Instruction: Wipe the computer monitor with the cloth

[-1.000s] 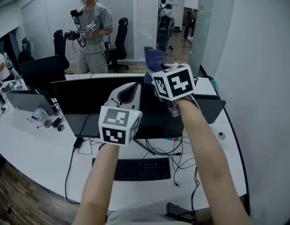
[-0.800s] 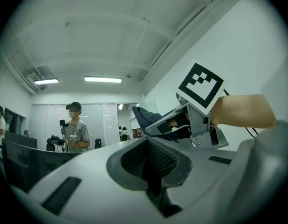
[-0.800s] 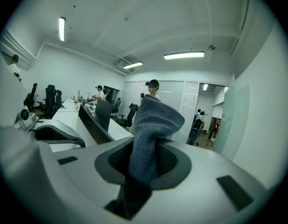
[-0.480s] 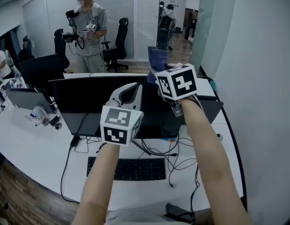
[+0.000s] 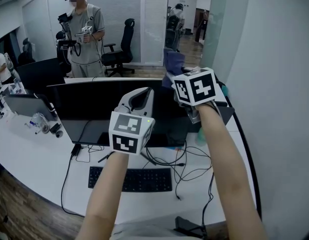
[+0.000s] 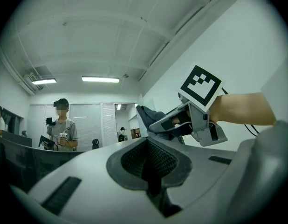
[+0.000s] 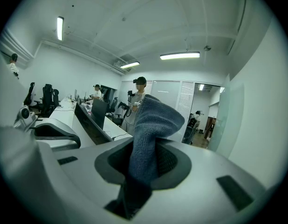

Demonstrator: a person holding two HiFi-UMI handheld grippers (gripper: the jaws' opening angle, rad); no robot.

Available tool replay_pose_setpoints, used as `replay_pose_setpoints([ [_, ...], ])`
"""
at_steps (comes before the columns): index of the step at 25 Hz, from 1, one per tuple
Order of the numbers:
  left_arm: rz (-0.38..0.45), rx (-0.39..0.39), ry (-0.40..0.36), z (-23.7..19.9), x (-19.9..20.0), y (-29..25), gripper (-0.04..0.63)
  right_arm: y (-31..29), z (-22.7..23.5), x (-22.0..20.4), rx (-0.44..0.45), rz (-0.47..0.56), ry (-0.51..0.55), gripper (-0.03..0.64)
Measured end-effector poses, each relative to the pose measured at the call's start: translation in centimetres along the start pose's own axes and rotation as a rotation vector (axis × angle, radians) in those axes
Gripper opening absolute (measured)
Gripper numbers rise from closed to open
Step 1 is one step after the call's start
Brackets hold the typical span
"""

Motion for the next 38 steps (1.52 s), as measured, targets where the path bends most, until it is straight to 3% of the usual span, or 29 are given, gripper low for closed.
replay_pose_setpoints([
  [29,0.000,-0.056,0.010,3.0,-0.5,-2.6,0.009,2.9,6.0,-2.7,-0.016,0.008,-0.060,0.092],
  [38,-0.004,-0.068,0.005,3.2,-0.8,-3.3,0.009,3.8,8.2,-4.0,-0.004,0.040,-0.187,0.092],
])
Point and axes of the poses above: the fingertips, and each gripper's own axes: y backward along the fingers, z to its right, x out of its top, the point moved 9 cm from there along y, backward along the fingers, and after that the axes turned 6 degrees about y, right-handed, at the moved point
